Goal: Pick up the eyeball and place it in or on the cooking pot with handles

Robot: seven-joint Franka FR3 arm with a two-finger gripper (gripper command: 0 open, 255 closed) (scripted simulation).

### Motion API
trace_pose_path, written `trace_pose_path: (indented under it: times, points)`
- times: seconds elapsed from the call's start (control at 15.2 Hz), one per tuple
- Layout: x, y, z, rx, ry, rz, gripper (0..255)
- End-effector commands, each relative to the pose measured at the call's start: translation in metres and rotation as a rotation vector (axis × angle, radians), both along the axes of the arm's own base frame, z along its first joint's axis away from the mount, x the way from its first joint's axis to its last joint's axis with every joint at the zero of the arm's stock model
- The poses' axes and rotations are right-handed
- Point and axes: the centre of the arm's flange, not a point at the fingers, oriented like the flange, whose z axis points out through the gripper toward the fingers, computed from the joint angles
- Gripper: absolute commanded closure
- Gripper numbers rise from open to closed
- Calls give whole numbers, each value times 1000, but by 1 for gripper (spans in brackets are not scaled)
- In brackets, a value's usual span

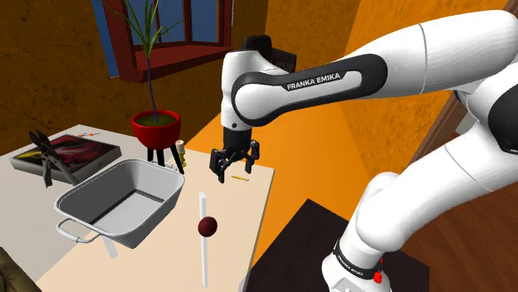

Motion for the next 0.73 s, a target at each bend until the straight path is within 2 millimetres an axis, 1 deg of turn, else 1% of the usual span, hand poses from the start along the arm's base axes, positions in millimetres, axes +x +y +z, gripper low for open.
trace_pose_path:
  times: [0.0, 0.66]
  points:
    - [8, 15, -24, -2, 19, -24, 0]
    - [49, 85, -133, -14, 116, -136, 0]
